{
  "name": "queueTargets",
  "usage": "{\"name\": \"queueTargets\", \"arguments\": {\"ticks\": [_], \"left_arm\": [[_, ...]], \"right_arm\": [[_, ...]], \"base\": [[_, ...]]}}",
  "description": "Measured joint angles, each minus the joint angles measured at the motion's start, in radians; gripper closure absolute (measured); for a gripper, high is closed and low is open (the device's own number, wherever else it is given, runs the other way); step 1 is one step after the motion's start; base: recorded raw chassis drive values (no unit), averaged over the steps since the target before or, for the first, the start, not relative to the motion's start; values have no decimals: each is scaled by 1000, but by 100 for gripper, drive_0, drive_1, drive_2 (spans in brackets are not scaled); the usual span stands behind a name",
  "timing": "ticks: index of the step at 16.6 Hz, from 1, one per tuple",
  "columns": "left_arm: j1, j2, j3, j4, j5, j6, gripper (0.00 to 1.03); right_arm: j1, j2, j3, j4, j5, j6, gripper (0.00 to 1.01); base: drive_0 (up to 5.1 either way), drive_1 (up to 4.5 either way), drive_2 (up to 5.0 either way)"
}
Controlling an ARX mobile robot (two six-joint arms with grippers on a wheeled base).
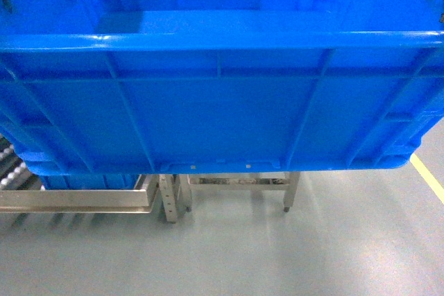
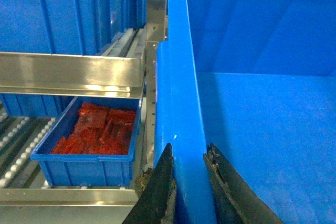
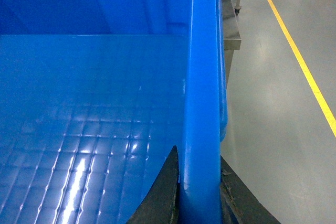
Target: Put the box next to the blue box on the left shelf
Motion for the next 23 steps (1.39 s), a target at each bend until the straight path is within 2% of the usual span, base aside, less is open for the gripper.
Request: {"name": "queueTargets", "arguments": {"ticks": [11,23], "left_arm": [[0,0,0,-2,-1,1,93],[0,0,0,-1,0,0,93]], "right_arm": [[0,0,0,-2,-1,0,92],[0,0,0,-1,0,0,92]], "base": [[-477,118,360],[-494,242,242]]}}
